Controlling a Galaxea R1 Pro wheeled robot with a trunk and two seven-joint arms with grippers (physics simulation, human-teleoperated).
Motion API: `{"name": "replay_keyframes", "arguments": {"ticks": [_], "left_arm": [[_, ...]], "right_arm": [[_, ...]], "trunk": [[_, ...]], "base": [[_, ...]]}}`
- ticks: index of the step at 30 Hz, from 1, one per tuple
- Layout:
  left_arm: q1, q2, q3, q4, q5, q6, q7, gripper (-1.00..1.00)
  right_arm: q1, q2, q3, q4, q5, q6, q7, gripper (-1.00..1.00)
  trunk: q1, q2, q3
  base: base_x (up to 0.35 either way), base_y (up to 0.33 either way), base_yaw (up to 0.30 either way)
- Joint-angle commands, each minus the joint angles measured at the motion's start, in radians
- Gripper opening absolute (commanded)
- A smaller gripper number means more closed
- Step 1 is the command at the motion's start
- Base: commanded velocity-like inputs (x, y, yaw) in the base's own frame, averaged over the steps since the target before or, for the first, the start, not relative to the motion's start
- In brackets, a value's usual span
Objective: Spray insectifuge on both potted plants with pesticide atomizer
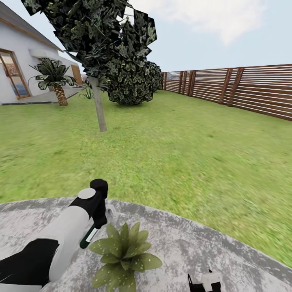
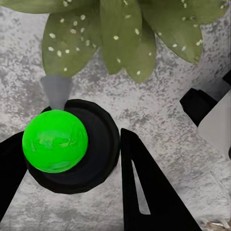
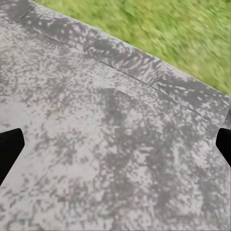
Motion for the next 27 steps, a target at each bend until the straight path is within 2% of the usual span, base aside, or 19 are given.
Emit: {"name": "replay_keyframes", "arguments": {"ticks": [1, 7, 19, 27], "left_arm": [[0.000, 0.000, -0.002, -0.001, -0.007, 0.011, -0.008, -1.00], [0.002, 0.001, -0.003, -0.001, -0.008, 0.011, -0.009, -1.00], [0.000, 0.000, -0.003, -0.001, -0.008, 0.012, -0.009, -1.00], [-0.002, -0.002, -0.002, -0.001, -0.008, 0.015, -0.008, -1.00]], "right_arm": [[-0.001, 0.000, -0.007, 0.001, 0.011, -0.003, -0.005, 1.00], [-0.001, 0.002, -0.007, 0.001, 0.010, -0.003, -0.005, 1.00], [-0.001, 0.006, -0.006, 0.001, 0.009, -0.003, -0.007, 1.00], [-0.001, 0.008, -0.007, 0.001, 0.009, -0.003, -0.008, 1.00]], "trunk": [[0.000, 0.000, -0.001], [0.000, 0.000, -0.001], [0.000, 0.000, -0.001], [0.000, 0.000, -0.001]], "base": [[0.162, -0.207, 0.000], [0.013, -0.261, 0.000], [-0.182, -0.179, 0.005], [-0.012, -0.012, 0.229]]}}
